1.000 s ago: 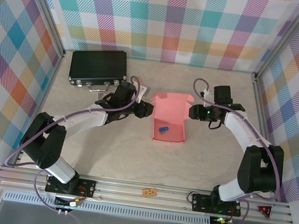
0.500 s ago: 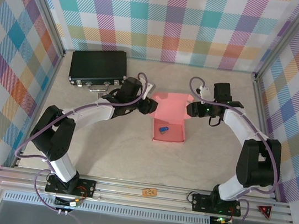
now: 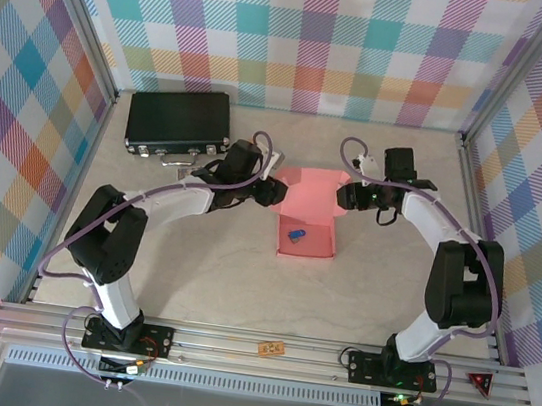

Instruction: Fold the paper box

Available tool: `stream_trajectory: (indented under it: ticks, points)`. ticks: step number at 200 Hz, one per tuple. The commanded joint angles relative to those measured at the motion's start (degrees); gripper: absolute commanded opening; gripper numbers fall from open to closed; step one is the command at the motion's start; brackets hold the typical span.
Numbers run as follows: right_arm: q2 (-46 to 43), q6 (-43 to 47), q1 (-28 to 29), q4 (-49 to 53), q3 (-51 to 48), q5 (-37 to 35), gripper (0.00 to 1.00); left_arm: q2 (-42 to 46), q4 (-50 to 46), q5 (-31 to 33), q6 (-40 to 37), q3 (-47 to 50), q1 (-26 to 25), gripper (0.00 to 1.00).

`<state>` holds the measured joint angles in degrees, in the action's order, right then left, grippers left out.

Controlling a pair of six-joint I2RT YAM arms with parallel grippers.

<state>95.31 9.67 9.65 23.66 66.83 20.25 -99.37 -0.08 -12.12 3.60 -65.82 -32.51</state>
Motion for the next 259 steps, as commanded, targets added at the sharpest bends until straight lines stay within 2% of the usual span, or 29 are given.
stream_trajectory:
  ticks: [1,41,81,134,193,259]
  points:
    - [0.6,1.6,-0.4,0.8,1.9,2.4,0.49,-0.9,-1.2,-1.1,0.6,-1.9,-0.2,0.45]
    - [0.5,1.4,-0.4,0.7,2.0,3.3,0.42,-1.1,-0.9,-0.5,0.9,-2.2,-0.2,0.39]
    - [0.4,1.4,-0.4,1.5,2.5,3.6,0.34,-2.4,-2.7,-1.2,0.8,-3.8,-0.2,0.29]
    - [-1.4,0.8,-0.4,1.7,2.2,2.9,0.26,-2.7,-2.8,-0.9,0.5,-4.6,-0.2,0.25]
    - [-2.9,-1.6,-0.2,0.3,1.0,2.6,0.17,-3.5,-4.0,-1.2,-0.6,-6.3,-0.2,0.16]
    - [-5.9,-7.9,0.5,-5.1,-2.8,-0.4,0.11,-4.7,-4.4,-1.1,-0.6,-8.5,-0.2,0.13]
